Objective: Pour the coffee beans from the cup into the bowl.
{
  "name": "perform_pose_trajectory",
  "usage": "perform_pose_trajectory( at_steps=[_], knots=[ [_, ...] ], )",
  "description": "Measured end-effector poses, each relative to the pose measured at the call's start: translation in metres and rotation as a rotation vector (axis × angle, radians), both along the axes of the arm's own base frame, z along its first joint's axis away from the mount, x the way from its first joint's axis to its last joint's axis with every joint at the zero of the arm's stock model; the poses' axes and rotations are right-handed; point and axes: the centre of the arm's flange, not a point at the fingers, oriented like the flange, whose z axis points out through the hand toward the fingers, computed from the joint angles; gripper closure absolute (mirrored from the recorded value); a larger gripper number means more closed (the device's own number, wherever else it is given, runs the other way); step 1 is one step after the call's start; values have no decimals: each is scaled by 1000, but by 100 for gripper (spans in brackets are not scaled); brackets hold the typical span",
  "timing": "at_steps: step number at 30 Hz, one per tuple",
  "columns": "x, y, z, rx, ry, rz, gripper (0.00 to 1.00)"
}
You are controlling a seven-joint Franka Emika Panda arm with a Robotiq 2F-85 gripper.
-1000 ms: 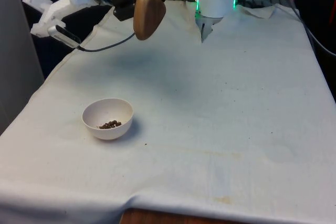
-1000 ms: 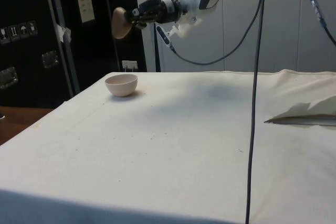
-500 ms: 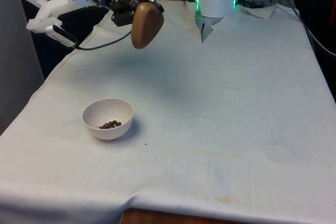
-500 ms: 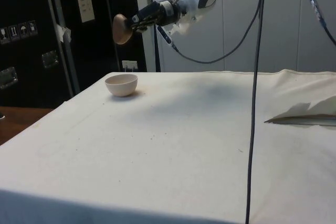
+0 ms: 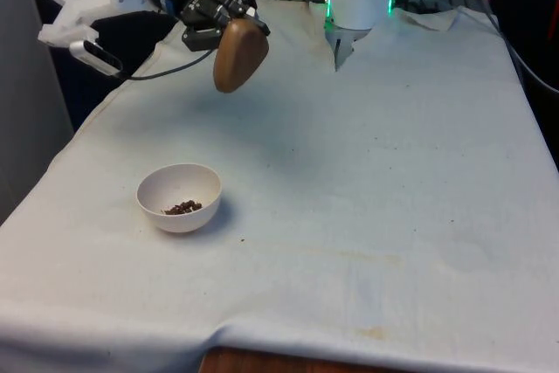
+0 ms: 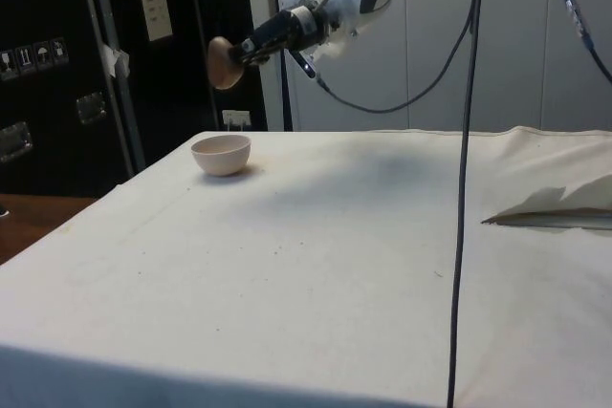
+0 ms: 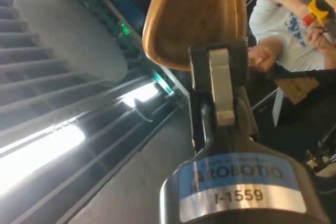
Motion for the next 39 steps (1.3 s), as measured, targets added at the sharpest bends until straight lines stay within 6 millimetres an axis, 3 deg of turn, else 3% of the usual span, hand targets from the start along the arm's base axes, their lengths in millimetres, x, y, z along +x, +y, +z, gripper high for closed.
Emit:
perform_pose_trajectory(
  at_steps=[39],
  knots=[
    [0, 2, -17, -217, 156, 53, 100]
  ],
)
